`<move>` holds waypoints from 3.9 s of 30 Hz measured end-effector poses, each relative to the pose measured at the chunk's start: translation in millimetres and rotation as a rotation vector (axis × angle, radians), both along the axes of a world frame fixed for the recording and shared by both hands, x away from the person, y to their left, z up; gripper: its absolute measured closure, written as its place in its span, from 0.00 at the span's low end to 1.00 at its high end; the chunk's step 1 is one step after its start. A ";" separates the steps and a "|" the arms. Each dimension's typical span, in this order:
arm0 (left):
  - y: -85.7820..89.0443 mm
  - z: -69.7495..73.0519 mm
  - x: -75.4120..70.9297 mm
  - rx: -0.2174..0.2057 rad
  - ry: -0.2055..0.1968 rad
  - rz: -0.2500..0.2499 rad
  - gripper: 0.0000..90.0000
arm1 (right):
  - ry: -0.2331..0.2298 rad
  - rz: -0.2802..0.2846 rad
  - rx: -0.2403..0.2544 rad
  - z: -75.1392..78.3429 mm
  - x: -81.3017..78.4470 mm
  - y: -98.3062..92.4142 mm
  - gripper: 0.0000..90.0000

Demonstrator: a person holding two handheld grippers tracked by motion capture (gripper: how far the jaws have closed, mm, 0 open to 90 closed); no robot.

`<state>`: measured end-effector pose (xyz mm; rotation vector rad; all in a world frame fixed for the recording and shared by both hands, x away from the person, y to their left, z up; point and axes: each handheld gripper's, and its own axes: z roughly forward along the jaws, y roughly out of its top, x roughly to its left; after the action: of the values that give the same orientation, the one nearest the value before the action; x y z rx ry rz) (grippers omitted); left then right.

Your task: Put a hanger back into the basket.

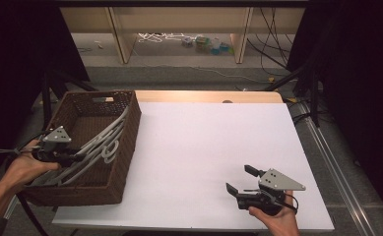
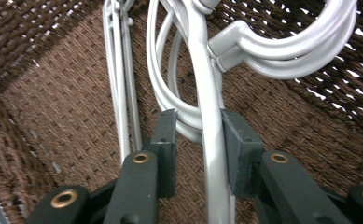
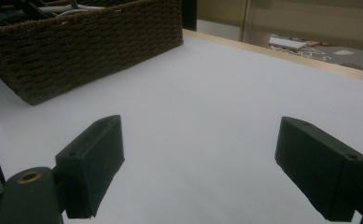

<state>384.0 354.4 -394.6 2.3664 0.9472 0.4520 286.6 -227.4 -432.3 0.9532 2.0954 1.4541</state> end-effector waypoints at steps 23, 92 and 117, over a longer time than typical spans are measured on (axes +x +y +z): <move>-27.6 40.5 -26.0 -0.328 -0.224 0.224 0.33 | -0.017 0.004 0.033 -0.4 0.9 1.5 0.18; -174.0 -36.9 -100.7 -0.631 -0.389 0.034 0.19 | -0.075 -0.021 0.034 5.0 -3.3 3.6 0.18; -171.4 -39.8 -96.4 -0.622 -0.381 0.043 0.19 | -0.104 -0.027 0.046 4.0 -1.6 2.8 0.18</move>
<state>287.6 183.0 -434.5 1.6330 0.8105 0.5115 285.0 -224.7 -428.3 0.8999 1.9755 1.5112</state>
